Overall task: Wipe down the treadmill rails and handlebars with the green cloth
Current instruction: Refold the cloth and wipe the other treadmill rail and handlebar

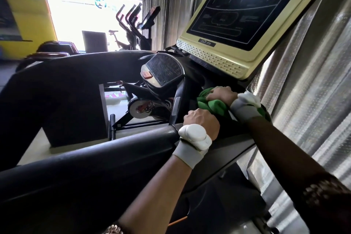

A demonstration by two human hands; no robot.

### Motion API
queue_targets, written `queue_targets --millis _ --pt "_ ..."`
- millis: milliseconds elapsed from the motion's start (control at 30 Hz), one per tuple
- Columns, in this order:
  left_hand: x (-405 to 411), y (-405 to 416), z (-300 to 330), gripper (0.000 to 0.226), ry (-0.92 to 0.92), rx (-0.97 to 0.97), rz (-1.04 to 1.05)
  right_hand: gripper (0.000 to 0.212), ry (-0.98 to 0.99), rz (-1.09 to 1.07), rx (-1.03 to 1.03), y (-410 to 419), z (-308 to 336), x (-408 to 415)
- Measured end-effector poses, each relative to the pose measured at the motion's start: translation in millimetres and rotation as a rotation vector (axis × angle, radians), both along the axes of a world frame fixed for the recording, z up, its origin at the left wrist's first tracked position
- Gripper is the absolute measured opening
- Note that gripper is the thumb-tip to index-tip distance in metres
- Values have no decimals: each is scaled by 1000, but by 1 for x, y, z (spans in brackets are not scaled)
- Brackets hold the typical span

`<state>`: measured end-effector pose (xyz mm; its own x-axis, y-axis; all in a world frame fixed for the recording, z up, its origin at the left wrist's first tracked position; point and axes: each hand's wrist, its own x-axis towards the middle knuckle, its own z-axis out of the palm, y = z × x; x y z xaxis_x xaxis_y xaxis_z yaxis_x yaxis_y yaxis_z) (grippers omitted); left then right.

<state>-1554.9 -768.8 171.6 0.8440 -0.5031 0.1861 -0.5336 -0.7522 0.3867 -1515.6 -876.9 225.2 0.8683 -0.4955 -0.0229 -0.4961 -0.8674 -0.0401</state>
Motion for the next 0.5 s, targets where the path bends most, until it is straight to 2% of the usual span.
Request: queue_targets --millis 67,267,400,500 --pt "1 0 -2 36 -22 21 -13 40 37 56 35 -1 7 12" --pt "2 -1 -1 35 -2 -9 51 45 -59 9 4 2 -3 4" --pt "-2 -1 3 35 80 -123 147 44 -109 34 42 2 -12 -41" --pt "-7 -1 7 33 123 -258 207 41 -233 77 113 10 -15 -81"
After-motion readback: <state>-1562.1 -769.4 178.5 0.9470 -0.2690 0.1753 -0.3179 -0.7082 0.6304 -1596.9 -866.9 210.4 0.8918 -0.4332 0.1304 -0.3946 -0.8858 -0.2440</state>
